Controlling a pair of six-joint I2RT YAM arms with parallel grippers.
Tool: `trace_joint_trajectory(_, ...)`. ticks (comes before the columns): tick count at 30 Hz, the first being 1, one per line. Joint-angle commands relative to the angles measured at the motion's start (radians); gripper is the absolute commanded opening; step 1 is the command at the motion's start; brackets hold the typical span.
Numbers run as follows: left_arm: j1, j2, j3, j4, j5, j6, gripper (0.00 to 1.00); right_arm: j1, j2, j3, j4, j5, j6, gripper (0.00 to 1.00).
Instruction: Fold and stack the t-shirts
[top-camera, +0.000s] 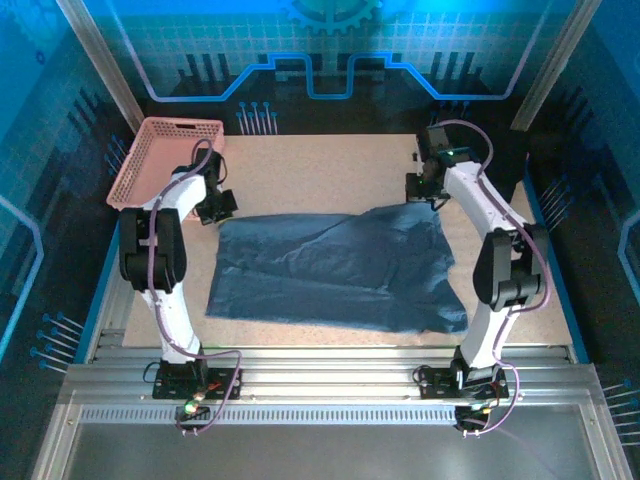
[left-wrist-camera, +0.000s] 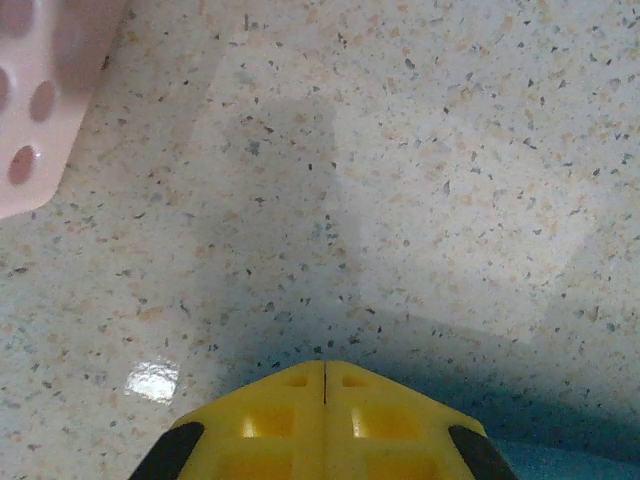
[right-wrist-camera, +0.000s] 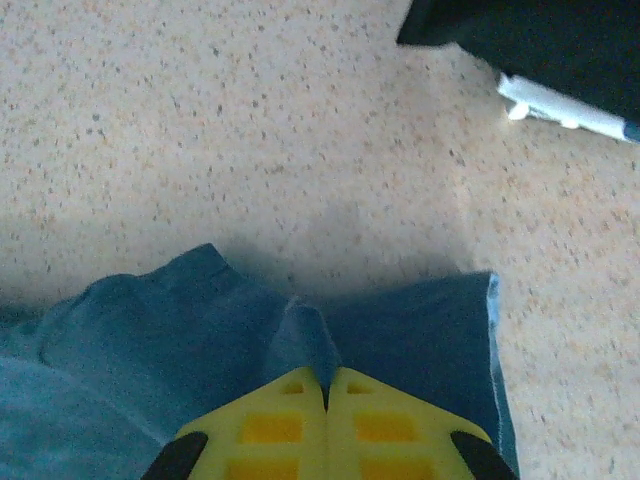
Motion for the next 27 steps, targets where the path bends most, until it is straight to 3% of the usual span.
trace_joint_trajectory(1,0.013,-0.055,-0.021,0.014,-0.004,0.039,0.00,-0.018,-0.093,-0.074,0.013,0.009,0.037,0.00)
trace_joint_trajectory(27,0.039,-0.228,-0.246,0.017,-0.022,0.031,0.00,-0.046,-0.534,-0.540,-0.033,-0.077,0.205,0.00)
